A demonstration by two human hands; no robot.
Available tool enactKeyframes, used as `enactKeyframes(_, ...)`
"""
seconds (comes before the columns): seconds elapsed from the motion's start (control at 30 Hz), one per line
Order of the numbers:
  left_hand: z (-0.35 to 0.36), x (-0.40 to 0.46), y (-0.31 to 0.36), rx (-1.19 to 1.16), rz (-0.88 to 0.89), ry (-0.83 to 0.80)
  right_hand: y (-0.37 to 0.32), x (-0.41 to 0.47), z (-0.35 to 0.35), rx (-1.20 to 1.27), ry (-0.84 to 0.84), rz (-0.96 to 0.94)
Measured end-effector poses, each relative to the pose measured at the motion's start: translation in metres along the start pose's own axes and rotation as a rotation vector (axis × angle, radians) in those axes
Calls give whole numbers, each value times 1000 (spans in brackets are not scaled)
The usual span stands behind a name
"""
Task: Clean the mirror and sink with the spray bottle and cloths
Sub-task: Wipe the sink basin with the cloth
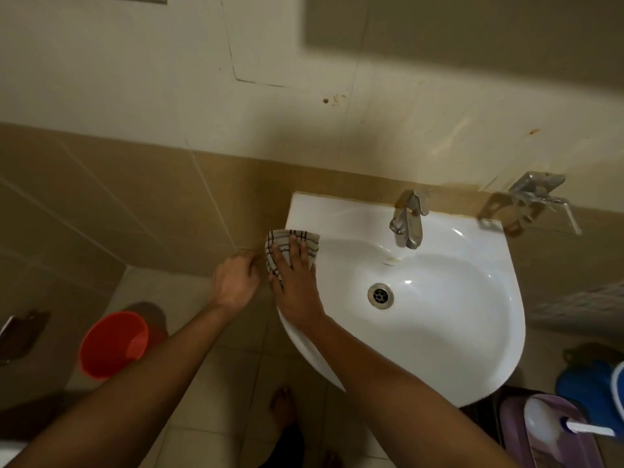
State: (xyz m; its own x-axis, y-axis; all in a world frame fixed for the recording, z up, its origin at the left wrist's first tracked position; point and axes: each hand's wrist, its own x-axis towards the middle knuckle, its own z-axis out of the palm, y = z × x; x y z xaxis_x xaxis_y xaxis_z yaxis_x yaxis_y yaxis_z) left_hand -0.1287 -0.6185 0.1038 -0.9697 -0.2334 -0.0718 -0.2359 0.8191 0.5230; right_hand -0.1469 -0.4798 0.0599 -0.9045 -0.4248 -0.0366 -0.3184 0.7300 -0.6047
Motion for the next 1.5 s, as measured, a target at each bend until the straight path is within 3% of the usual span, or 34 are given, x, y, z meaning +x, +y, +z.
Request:
enactKeyframes(0.23, 12, -46, 28, -48, -26, 39, -7, -93, -12, -90, -165, -3)
enactKeyframes(0.43, 31, -88, 37, 24, 82, -5, 14, -167, -30, -425, -122, -85)
enactKeyframes(0.73, 38, -110, 45, 207, 150, -96, 76, -236, -77, -542, -82, -76)
enactKeyframes(0.8, 35, -109, 45, 233, 148, -119, 82, -246, -92, -514, -141, -75)
enactKeyframes(0.97, 34, -106, 46, 250, 133, -152, 81, -238, -128, -463, -502, -65)
enactKeyframes(1.03, 35, -107, 47, 252, 122, -166, 83, -229, -130, -492, -549, -121)
enactKeyframes(1.2, 33, -105, 40, 218, 152, -177, 68, -211, -116, -511, -524, -176)
enactKeyframes(1.33, 28, -102, 40, 228, 238, -174, 46, -189, -93, -497, -398, -185)
enactKeyframes(1.5, 24, -100, 36, 236, 280, -179, 15, -162, -54, -319, -317, -27)
